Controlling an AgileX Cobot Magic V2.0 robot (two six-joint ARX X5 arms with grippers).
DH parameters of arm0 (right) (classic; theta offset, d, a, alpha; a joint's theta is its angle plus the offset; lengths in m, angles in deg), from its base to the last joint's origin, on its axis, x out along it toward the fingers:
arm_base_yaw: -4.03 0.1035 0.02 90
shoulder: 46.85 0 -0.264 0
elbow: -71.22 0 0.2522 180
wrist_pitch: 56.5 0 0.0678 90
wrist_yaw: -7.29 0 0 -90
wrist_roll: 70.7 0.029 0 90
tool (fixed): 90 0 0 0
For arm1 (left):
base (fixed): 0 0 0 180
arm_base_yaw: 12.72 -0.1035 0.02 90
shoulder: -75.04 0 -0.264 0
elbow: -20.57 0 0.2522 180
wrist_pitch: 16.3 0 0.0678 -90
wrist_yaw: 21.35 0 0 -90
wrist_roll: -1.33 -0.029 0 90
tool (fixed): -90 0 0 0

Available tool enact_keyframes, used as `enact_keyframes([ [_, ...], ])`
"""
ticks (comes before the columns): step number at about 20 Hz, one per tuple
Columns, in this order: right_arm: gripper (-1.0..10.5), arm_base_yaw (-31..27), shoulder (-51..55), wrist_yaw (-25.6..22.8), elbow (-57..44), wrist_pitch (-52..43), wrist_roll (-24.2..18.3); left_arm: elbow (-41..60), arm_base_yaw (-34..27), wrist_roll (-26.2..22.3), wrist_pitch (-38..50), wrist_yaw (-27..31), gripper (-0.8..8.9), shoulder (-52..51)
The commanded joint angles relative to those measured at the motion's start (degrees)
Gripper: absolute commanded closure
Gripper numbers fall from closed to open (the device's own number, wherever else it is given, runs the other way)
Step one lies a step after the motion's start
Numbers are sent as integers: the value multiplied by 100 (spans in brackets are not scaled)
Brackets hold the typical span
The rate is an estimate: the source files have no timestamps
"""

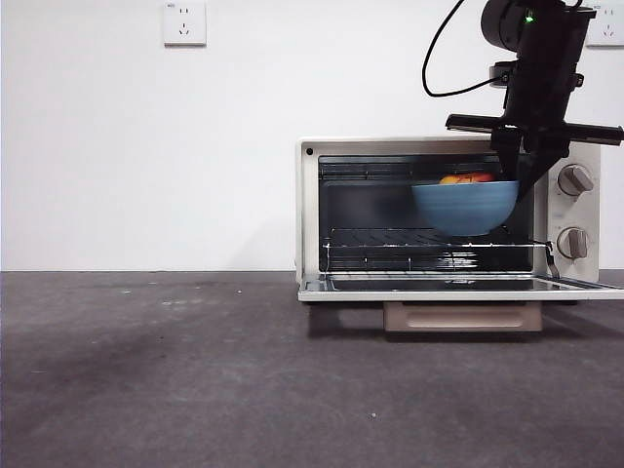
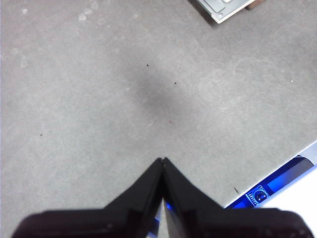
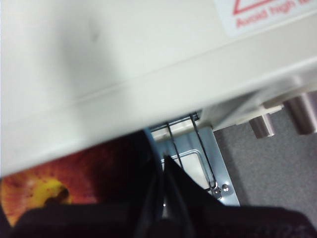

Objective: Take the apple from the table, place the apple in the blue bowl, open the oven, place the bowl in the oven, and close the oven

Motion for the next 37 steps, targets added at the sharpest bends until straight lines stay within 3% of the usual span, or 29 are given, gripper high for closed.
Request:
enact_keyframes([
  [1,811,-9,-33,-7,37,-9,74,44,-11,-66,57,13,821,-15],
  [13,787,-7,-17,-70,83,17,17,44,-11,-63,61,-26,821,-15],
  [22,788,2,662,-232,83,31,-365,44,-11,-63,256,-28,821,-13],
  [27,788,59,1495,-214,81,616,-763,44,-11,-9,409,-42,821,111],
  [32,793,114,2658,-208,81,1591,-1508,44,-234,-116,1272,-920,822,763],
  [35,814,238,3377,-219,68,2332,-1884,44,-918,-293,1961,-2441,822,1432],
  [37,925,321,3856,-214,68,2673,-1961,44,-1523,-319,2330,-3523,822,2022],
])
